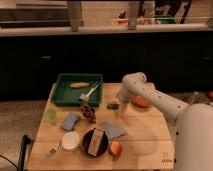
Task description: Place pepper in paper cup
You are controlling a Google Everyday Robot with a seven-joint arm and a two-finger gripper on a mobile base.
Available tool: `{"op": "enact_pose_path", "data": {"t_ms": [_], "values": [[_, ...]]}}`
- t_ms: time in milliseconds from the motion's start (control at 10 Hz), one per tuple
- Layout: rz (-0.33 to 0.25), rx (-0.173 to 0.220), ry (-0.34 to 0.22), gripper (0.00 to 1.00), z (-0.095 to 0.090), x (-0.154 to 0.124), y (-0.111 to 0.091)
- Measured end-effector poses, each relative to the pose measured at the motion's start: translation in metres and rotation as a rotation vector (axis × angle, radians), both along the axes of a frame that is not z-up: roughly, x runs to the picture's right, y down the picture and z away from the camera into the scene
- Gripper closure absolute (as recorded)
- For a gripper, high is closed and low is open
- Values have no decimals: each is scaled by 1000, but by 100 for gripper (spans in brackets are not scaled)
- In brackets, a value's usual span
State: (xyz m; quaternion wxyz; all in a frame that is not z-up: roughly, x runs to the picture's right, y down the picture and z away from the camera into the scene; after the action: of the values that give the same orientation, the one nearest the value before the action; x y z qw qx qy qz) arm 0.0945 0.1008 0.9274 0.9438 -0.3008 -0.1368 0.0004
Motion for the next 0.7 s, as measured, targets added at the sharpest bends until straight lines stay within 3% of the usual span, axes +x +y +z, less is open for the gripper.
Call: {"op": "enact_pose_path", "data": {"t_ms": [200, 700], "values": [[-7, -12, -8, 25, 5, -1, 1], [-15, -36, -26, 76, 11, -5, 8]]}}
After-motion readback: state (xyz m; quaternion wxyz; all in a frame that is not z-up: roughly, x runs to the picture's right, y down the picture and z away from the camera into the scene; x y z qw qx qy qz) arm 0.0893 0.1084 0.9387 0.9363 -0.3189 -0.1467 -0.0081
